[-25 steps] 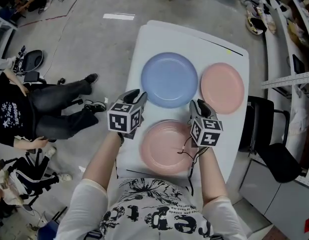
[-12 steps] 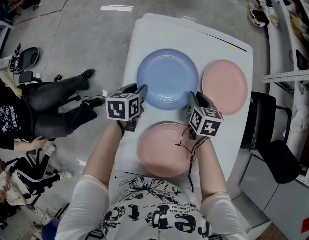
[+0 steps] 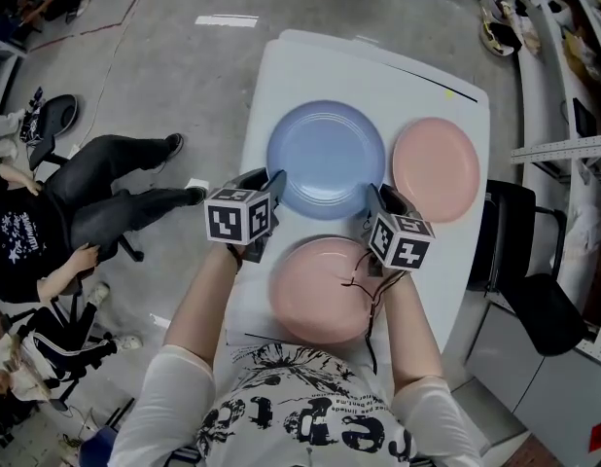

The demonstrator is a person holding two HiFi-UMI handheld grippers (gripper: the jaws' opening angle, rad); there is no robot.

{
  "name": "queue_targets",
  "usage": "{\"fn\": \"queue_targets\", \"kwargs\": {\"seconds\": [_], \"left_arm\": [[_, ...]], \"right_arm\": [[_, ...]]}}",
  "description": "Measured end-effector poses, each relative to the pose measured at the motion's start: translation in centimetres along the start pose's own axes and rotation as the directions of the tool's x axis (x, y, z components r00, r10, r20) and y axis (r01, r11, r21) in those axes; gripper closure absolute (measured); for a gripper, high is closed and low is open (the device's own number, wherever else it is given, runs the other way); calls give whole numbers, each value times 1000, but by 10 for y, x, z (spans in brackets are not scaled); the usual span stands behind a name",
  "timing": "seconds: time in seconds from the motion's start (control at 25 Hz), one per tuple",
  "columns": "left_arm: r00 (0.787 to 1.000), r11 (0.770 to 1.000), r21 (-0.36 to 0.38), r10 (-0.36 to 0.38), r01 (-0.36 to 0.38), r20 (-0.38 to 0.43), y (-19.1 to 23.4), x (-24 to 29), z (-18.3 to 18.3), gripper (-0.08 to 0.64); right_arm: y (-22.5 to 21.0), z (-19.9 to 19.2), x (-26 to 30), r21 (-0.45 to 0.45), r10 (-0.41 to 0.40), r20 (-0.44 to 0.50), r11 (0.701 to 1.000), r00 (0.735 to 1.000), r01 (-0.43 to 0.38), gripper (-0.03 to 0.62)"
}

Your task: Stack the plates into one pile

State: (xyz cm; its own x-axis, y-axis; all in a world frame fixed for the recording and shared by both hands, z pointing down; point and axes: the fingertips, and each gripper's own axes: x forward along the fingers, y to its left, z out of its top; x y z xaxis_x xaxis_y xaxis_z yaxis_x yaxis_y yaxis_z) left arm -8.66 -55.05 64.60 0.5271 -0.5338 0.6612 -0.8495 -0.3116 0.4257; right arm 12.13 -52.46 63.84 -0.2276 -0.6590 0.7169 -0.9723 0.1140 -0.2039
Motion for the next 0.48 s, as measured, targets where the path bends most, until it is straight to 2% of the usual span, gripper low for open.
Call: {"fn": "queue_targets", "kwargs": {"seconds": [0.32,0.48], "left_arm": [[998,999,32,2,-4,61,-31,-47,-10,436],[995,1000,20,2,-4,95,-50,-80,-24,436]], "right_arm": [[10,-2,-52,-3,20,51,1000,998,-20,494],[17,-14,-86,-6,36,72,999,997,-35,494]]}}
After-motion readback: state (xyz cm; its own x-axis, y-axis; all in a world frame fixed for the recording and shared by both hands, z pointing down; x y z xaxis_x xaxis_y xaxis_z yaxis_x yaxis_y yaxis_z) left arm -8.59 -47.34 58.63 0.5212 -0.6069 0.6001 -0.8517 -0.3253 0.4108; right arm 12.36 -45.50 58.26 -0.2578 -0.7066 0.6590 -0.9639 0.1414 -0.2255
